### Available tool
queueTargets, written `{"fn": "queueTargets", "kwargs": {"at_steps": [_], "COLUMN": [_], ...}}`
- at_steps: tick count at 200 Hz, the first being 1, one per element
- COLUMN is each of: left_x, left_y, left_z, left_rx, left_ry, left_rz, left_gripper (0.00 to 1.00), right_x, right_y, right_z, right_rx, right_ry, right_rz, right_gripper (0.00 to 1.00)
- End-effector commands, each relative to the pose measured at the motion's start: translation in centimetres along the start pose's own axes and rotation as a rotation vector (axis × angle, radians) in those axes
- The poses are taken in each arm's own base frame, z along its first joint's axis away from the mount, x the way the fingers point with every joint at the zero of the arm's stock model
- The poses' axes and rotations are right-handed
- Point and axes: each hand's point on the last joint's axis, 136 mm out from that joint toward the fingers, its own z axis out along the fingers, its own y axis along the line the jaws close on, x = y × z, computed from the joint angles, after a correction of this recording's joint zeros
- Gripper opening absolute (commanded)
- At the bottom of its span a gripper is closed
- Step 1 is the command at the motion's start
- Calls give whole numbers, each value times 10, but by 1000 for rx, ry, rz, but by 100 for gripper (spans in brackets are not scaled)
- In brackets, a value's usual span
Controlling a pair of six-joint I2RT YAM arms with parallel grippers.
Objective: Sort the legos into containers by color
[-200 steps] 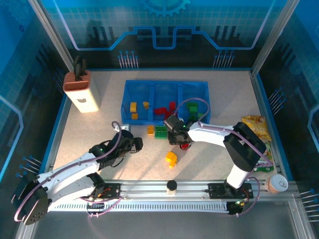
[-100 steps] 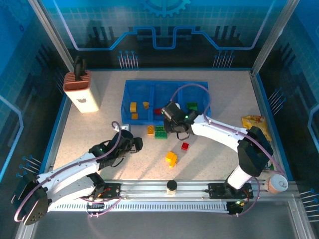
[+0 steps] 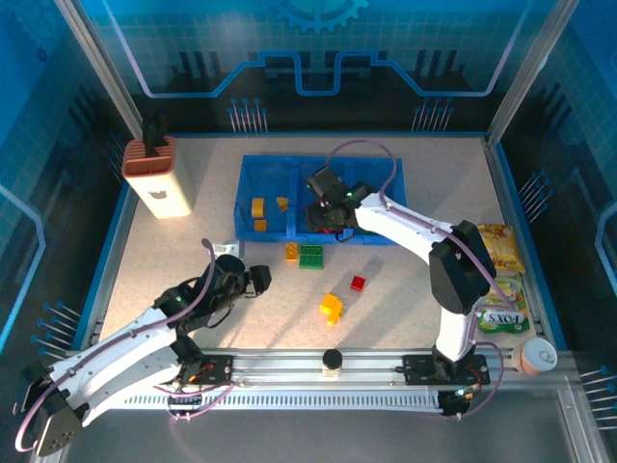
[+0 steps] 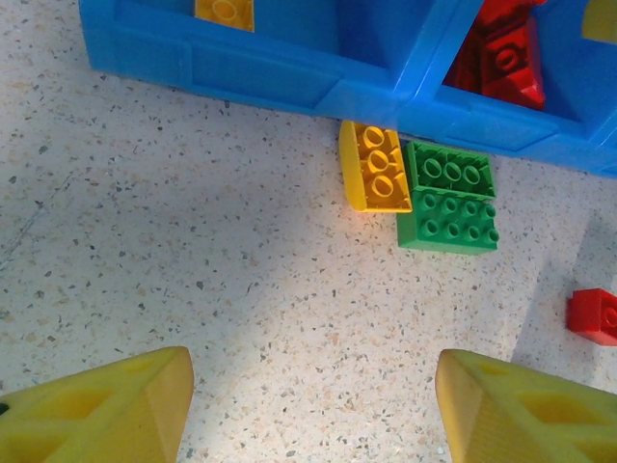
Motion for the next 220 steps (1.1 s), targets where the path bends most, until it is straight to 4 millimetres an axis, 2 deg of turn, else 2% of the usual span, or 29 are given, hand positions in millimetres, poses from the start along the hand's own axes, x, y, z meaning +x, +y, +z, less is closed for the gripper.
{"fn": "queueTargets", "kwargs": {"at_steps": [1, 27, 63, 99, 124, 131, 153, 220], "left_x": [-6, -5, -1, 2, 1, 2, 2, -2], "left_y": [-3, -5, -6, -13, -16, -16, -16, -18], "left_z": [-1, 1, 10, 19, 22, 22, 22, 21], "left_rx": [3, 4, 10, 22, 30, 28, 27, 27], "left_ry": [-1, 3, 18, 42, 46, 48, 50, 46], "left_rz": [-10, -5, -3, 1, 1, 0, 0, 3], "left_gripper": [68, 68, 68, 68, 68, 68, 68, 68], "right_x": [5, 27, 80, 129, 150, 164, 175, 178], "right_y": [-5, -14, -37, -60, -64, -69, -69, -50], "right_z": [-29, -43, -45, -35, -24, -17, -10, 8], "right_rx": [11, 29, 63, 92, 84, 96, 94, 54], "right_ry": [-35, -42, 11, 89, 133, 165, 189, 221], "right_rz": [-14, -8, 30, 70, 88, 85, 90, 81], "right_gripper": [70, 70, 70, 71, 71, 70, 70, 67]}}
